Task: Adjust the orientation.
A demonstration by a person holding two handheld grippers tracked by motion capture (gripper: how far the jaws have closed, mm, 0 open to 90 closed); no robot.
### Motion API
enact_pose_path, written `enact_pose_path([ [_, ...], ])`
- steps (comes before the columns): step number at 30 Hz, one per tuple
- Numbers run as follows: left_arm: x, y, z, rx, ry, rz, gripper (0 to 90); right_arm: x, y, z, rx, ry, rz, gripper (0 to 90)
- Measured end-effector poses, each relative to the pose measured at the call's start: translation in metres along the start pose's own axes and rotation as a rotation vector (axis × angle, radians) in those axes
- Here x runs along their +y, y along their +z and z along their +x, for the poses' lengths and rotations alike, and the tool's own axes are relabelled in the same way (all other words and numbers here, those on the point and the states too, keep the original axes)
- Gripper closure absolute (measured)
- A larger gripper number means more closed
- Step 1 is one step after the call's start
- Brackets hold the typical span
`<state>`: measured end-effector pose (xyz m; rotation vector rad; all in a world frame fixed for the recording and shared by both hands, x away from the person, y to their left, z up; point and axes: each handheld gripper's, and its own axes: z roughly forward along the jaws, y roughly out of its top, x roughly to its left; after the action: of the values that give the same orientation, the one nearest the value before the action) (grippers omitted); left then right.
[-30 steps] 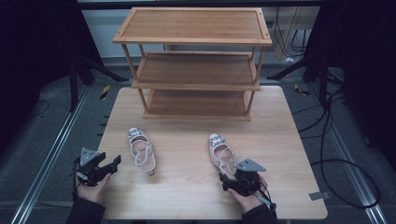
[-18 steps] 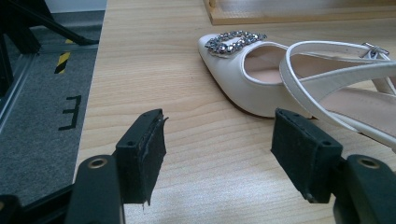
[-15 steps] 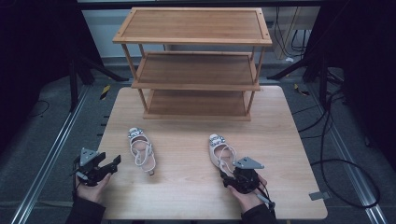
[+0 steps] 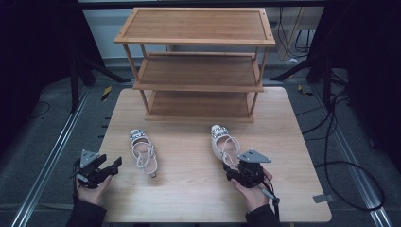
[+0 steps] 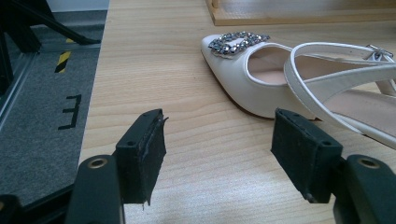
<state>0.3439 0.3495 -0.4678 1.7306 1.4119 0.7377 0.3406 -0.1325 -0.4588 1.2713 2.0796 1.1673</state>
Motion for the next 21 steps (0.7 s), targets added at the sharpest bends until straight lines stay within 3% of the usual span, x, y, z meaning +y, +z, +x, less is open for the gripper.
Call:
enact_pose_path([
  [6, -0.001, 0.0, 0.001, -0.006, -0.006, -0.001, 33.6, 0.023, 0.011, -0.002, -0.006, 0.003, -0.031, 38.0],
  [8, -0.001, 0.0, 0.002, -0.006, -0.004, -0.001, 33.6, 0.041, 0.024, -0.003, -0.006, 0.018, -0.051, 38.0],
  [11, -0.001, 0.0, 0.002, -0.009, -0.009, -0.001, 33.5, 0.053, 0.036, -0.003, -0.012, 0.023, -0.061, 38.0],
  [21, -0.001, 0.001, 0.004, -0.01, -0.015, -0.002, 33.5, 0.082, 0.085, -0.003, -0.007, 0.085, -0.089, 38.1],
])
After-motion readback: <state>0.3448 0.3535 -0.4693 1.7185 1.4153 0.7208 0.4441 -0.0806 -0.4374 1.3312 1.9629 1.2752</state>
